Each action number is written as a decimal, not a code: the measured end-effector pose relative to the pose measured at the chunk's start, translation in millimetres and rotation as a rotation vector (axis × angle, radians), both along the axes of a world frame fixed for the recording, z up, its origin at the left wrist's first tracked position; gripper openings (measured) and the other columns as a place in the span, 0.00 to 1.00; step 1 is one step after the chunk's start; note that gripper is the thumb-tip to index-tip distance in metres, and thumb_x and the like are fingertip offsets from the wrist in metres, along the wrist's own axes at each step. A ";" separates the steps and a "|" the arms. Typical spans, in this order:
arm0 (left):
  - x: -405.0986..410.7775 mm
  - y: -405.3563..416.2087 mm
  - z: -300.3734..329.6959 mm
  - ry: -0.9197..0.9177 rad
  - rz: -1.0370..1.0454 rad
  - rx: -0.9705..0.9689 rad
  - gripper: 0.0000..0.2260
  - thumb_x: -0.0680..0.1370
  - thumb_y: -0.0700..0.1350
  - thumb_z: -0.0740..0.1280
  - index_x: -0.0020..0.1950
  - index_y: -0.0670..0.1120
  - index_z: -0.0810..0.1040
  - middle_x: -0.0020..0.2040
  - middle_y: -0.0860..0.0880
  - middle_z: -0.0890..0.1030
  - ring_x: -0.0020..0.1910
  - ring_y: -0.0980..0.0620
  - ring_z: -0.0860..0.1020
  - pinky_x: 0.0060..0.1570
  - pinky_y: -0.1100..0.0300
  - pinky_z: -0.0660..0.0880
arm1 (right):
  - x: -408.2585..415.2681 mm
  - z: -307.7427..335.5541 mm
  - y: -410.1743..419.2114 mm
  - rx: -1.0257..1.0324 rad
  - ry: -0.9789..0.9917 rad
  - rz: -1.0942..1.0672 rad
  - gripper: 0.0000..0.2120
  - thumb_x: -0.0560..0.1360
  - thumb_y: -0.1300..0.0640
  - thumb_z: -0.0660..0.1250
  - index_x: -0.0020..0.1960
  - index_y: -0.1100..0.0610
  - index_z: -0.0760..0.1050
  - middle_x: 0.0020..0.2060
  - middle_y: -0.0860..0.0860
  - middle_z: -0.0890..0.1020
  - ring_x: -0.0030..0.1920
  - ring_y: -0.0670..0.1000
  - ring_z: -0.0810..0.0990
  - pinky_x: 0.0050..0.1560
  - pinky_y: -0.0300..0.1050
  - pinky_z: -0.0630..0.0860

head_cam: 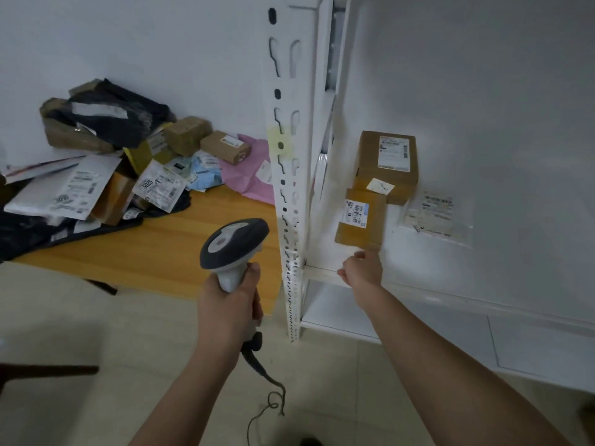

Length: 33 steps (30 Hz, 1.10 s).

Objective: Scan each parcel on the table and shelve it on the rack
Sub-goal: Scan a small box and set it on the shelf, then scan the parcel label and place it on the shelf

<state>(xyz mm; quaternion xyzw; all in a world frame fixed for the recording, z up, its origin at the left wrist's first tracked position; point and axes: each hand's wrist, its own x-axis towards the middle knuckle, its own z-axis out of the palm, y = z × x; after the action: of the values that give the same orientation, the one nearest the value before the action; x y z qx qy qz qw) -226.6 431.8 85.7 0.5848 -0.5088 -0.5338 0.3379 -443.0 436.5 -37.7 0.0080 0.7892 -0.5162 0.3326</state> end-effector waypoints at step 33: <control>334.5 -244.8 34.9 0.000 0.138 -0.112 0.13 0.79 0.44 0.68 0.38 0.40 0.72 0.29 0.45 0.74 0.22 0.54 0.71 0.23 0.65 0.70 | 306.9 67.2 -299.2 -0.016 0.263 0.752 0.19 0.74 0.67 0.60 0.61 0.54 0.74 0.46 0.49 0.76 0.42 0.50 0.77 0.43 0.47 0.77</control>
<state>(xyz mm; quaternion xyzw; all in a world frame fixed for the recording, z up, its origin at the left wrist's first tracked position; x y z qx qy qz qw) 107.9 187.0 120.6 0.5986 -0.4965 -0.4800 0.4059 -136.0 137.2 29.5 -0.3502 0.7689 -0.3611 0.3947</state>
